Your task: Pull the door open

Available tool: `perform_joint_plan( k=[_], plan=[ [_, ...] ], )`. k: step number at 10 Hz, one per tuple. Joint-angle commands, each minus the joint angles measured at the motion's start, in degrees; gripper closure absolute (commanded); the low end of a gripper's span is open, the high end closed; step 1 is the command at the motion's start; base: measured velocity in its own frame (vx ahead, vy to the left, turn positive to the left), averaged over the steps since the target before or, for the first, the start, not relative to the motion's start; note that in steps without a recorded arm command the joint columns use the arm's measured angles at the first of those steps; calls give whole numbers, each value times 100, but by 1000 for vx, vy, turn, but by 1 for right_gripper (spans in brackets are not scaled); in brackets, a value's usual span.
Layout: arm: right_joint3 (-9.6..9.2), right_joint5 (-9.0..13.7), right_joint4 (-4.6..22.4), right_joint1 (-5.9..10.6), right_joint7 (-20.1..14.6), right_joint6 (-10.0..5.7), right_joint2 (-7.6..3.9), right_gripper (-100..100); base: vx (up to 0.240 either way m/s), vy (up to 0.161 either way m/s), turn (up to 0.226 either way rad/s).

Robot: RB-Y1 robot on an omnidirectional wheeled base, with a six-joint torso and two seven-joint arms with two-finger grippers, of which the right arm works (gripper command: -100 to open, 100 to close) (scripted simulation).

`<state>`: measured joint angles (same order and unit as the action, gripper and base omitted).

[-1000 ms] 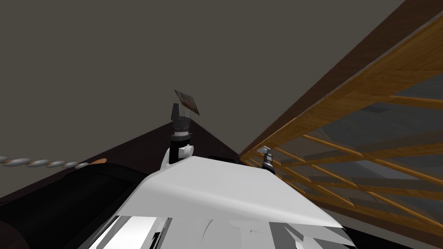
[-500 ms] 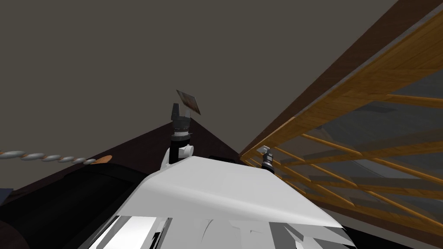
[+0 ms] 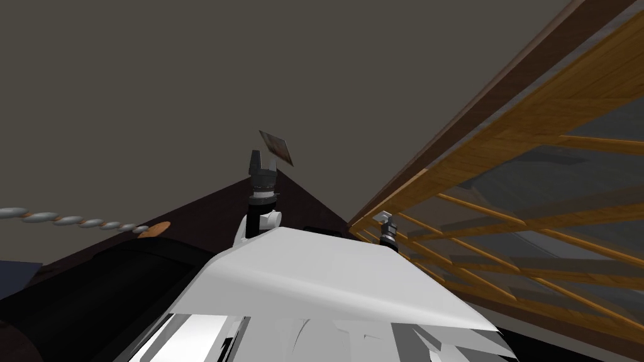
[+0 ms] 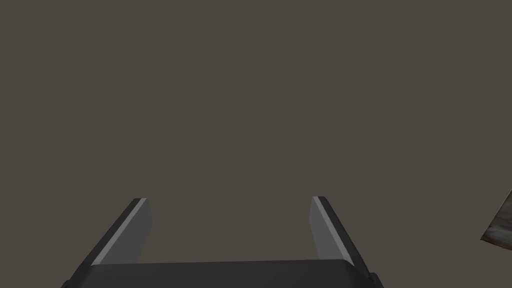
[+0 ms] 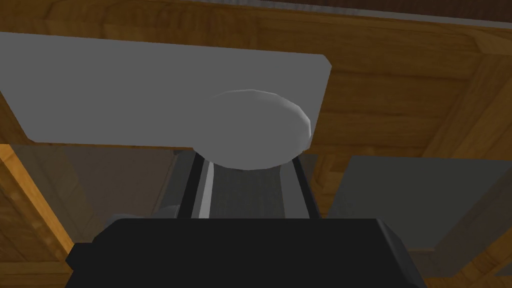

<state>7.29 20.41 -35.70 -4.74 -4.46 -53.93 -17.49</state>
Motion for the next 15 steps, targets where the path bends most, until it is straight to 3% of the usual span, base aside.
perform_joint_plan(
  k=[1,5,6,15],
  plan=[
    [-46,59,-59,16,-286,30,36,100,-55,-9,50],
    [-80,150,-63,50,-853,54,48,100,-52,-13,42],
    [-40,166,-20,73,-966,71,48,-100,-52,-13,3],
    [39,226,50,311,-2127,126,270,-100,-58,-1,7]
  ],
)
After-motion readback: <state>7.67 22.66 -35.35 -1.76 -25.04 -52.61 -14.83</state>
